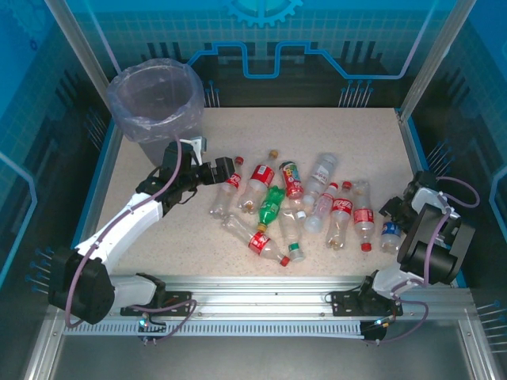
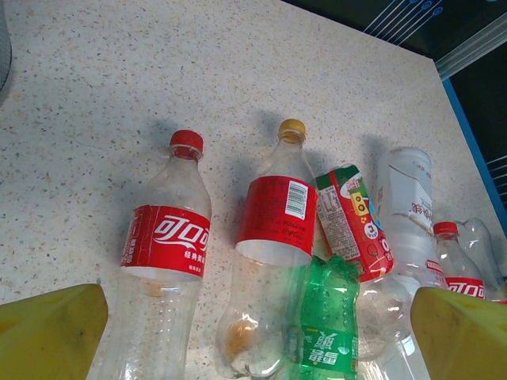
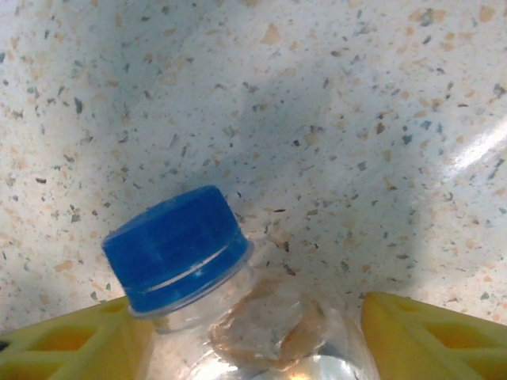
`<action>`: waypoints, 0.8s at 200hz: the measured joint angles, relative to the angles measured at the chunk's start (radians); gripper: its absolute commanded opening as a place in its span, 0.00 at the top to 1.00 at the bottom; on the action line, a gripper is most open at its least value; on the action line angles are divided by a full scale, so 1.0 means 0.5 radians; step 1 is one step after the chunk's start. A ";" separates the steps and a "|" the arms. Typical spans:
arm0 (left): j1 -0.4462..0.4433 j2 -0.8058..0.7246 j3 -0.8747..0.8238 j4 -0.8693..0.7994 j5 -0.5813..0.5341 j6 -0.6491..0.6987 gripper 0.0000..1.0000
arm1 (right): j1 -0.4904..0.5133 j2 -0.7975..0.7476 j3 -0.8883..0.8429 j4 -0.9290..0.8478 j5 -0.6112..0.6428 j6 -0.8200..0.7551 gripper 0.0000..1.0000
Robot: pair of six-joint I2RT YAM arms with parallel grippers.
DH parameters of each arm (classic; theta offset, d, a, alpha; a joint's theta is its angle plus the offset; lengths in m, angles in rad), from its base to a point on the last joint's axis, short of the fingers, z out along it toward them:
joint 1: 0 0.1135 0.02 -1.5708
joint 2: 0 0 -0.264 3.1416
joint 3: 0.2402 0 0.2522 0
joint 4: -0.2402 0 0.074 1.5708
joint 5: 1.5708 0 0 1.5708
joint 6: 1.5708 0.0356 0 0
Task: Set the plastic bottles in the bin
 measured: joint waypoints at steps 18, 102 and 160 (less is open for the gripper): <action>0.000 0.000 0.000 0.012 0.006 -0.015 0.01 | -0.002 -0.038 0.001 -0.009 -0.002 0.002 0.39; -0.002 0.026 -0.003 0.163 0.316 -0.159 0.01 | 0.162 -0.835 0.247 -0.210 -0.260 0.038 0.38; -0.263 0.133 -0.036 0.575 0.916 -0.356 0.01 | 1.127 -0.893 0.124 0.340 -0.818 0.477 0.38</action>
